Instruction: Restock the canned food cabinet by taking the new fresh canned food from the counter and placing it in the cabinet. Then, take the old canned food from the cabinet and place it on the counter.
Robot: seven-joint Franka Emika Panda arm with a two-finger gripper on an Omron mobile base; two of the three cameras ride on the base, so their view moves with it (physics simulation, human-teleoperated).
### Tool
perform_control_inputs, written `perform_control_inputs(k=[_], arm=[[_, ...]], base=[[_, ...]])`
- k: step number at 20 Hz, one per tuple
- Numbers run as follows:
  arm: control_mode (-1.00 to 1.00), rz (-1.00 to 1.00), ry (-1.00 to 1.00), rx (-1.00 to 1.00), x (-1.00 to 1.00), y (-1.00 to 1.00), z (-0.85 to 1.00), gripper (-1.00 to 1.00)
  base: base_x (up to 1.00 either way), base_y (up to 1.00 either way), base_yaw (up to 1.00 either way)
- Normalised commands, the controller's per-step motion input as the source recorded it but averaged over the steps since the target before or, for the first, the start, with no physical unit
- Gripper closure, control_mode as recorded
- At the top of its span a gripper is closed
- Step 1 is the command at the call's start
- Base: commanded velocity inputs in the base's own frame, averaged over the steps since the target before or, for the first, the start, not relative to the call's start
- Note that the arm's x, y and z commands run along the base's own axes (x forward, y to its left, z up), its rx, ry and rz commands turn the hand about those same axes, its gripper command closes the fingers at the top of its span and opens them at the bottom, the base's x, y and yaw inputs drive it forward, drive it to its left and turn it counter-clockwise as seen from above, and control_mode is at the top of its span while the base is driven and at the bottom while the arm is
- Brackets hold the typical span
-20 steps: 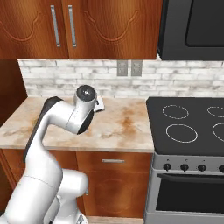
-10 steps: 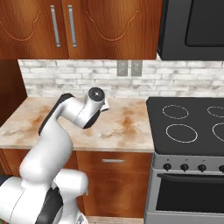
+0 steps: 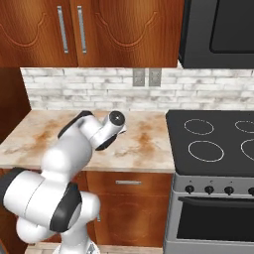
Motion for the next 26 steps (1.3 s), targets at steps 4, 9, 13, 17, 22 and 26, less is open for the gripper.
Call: perform_control_inputs(k=[4, 9, 13, 17, 22, 26], arm=[[-1.00, 0.15, 0.00, -0.01, 0.23, 0.01, -0.63, 1.00], [-1.00, 0.14, 0.00, -0.02, 0.32, 0.00, -0.59, -1.00], [-1.00, 0.02, -0.01, -0.01, 0.32, -0.01, -0.20, -1.00], [-1.00, -0.02, 0.00, 0.02, 0.13, -0.03, 0.06, -1.00], [-1.00, -0.06, 0.00, 0.02, -0.06, -0.03, 0.77, -1.00], [-1.00, -0.03, -0.07, 0.00, -0.45, 0.00, 1.00, -1.00]], base=[[0.00, 0.00, 0.00], [0.00, 0.00, 0.00], [0.00, 0.00, 0.00], [0.00, 0.00, 0.00], [0.00, 0.00, 0.00], [0.00, 0.00, 0.00]])
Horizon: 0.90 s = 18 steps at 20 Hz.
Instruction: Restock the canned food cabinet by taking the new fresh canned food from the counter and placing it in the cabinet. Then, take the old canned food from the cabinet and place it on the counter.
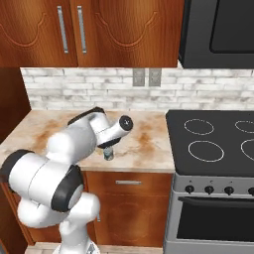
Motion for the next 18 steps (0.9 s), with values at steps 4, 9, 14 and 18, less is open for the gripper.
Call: perform_control_inputs(k=[4, 9, 14, 18], arm=[[-1.00, -0.04, -0.16, 0.00, -0.99, 0.00, 1.00, -1.00], [-1.00, -0.08, -0.12, 0.00, -1.00, 0.00, 1.00, -1.00], [-1.00, -0.02, -0.02, -0.10, -1.00, 0.18, 1.00, -1.00], [-1.00, -0.11, -0.07, -0.11, -0.99, 0.09, 1.00, -1.00]], base=[[0.00, 0.00, 0.00], [0.00, 0.00, 0.00], [0.00, 0.00, 0.00], [0.00, 0.00, 0.00]])
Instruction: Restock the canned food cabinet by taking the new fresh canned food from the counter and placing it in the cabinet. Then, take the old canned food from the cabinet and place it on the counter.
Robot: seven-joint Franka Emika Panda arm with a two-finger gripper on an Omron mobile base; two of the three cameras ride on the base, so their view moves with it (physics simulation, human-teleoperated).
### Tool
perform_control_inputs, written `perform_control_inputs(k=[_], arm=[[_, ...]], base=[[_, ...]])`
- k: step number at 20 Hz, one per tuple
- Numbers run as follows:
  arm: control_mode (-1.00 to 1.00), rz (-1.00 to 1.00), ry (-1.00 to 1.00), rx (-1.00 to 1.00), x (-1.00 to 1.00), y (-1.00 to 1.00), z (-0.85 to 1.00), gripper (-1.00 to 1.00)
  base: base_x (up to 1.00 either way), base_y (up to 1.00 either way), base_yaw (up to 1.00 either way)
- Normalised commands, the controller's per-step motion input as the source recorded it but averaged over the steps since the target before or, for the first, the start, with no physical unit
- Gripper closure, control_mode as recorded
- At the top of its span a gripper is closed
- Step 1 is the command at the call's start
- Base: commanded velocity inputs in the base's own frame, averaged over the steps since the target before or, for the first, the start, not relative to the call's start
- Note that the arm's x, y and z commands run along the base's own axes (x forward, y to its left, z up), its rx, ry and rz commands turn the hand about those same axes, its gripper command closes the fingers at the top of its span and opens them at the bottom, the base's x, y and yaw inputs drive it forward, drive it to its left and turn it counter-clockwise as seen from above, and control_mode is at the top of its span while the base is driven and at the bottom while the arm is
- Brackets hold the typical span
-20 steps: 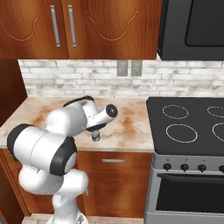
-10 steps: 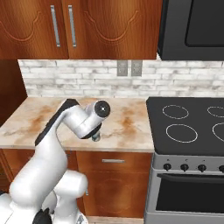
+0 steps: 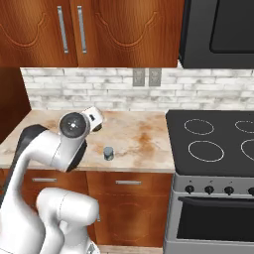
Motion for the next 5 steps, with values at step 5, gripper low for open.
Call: perform_control_inputs(k=[5], arm=[[-1.00, -0.46, -0.13, -0.01, -0.62, -0.08, 1.00, -1.00]], base=[[0.00, 0.00, 0.00]])
